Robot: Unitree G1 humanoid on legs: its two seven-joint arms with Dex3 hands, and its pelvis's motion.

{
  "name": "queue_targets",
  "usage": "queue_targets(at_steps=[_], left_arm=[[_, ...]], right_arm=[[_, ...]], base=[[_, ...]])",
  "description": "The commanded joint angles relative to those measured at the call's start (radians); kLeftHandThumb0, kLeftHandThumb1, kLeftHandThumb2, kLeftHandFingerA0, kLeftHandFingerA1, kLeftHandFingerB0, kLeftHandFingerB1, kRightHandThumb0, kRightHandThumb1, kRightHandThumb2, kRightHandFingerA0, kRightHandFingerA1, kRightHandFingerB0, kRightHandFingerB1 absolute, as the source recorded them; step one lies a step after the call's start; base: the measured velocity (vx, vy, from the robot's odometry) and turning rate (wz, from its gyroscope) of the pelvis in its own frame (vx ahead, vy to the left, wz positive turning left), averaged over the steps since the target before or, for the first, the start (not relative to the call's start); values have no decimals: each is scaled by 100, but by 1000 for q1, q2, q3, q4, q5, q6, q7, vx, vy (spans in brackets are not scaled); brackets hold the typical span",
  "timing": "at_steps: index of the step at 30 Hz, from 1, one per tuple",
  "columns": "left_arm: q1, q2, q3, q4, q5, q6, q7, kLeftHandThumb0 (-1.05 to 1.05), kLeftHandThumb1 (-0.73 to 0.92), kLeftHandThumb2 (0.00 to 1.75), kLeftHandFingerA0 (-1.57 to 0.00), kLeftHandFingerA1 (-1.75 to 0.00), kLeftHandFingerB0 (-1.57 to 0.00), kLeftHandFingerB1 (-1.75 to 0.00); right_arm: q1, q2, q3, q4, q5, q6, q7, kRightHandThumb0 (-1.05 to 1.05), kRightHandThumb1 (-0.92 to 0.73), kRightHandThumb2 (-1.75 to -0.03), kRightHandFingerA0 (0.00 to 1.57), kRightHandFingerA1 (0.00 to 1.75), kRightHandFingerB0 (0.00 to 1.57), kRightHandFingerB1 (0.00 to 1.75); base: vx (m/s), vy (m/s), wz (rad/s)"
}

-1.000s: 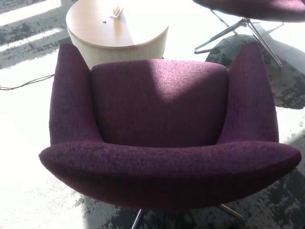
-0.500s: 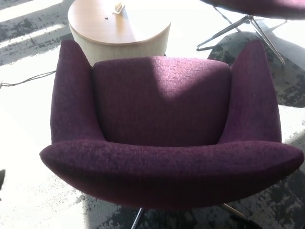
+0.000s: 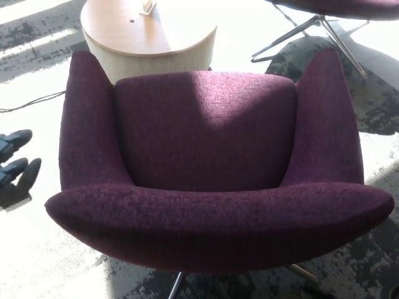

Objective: The robot stands in front of a sofa and uses its left hand to push the left side of the sofa

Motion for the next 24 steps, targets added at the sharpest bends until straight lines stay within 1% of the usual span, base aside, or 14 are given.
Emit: queue_targets(at_steps=[1,3,4,5,6,10,11,16,17,18,19,20,21,24], left_arm=[[22,-27,-51,-12,57,84,48,-85,92,80,-3,-21,-18,-29],[26,-31,-61,-16,58,88,53,-85,92,80,-3,-21,-18,-29],[32,-31,-70,-21,65,89,55,-82,81,112,-5,-28,-12,-35],[42,-38,-98,-22,93,71,64,-82,81,114,-5,-33,-12,-37],[44,-43,-114,-22,108,66,73,-86,91,80,-8,-26,-18,-29],[42,-44,-129,-24,112,71,86,-86,91,80,-8,-26,-18,-29],[101,-51,-147,-53,123,62,80,-82,79,117,-4,-40,-16,-44],[141,-37,-190,-91,143,52,55,-91,83,121,-1,-39,-16,-43],[172,-24,-222,-107,169,22,34,-88,84,119,-1,-37,-16,-43],[198,-33,-231,-149,163,37,25,-36,49,110,0,-49,0,-45],[205,-32,-234,-160,160,42,25,-36,49,110,0,-49,0,-45],[213,-33,-242,-176,164,43,26,-86,91,73,-19,-29,-27,-31],[230,-48,-270,-224,175,52,23,-35,50,111,0,-48,0,-45],[254,-61,-305,-274,180,32,17,-35,53,112,0,-48,0,-45]], right_arm=[[22,-11,-1,4,9,-26,-4,-70,-62,-101,35,52,15,41],[21,-11,-1,5,8,-25,-5,-70,-62,-101,35,52,15,41],[24,-8,-1,4,9,-22,-4,-69,-61,-100,35,52,15,41],[13,-14,1,6,7,-19,1,-70,-79,-65,37,32,29,30],[2,-19,1,8,4,-15,-4,-65,-61,-101,35,52,14,42],[-9,-22,1,12,2,-11,-14,-65,-61,-101,35,52,14,42],[16,-20,-8,7,17,-13,3,-73,-70,-68,40,35,30,32],[18,-24,-5,8,12,-21,5,-62,-59,-100,36,53,16,43],[18,-18,-4,10,14,-18,10,-74,-70,-68,39,35,29,32],[18,-15,-4,22,14,-28,12,-64,-58,-99,36,53,15,43],[19,-14,-4,24,13,-29,12,-64,-58,-99,36,53,15,43],[18,-14,-3,27,11,-31,9,-65,-59,-100,37,53,16,43],[16,-18,4,29,1,-33,1,-68,-61,-101,38,53,16,42],[12,-16,9,25,-1,-29,-6,-68,-60,-100,40,53,19,43]], base=[[0,0,0],[0,0,0],[0,0,0],[0,0,0],[0,0,0],[0,0,0],[0,0,0],[0,0,0],[0,0,0],[0,0,0],[0,0,0],[0,0,0],[0,0,0],[0,0,0]])
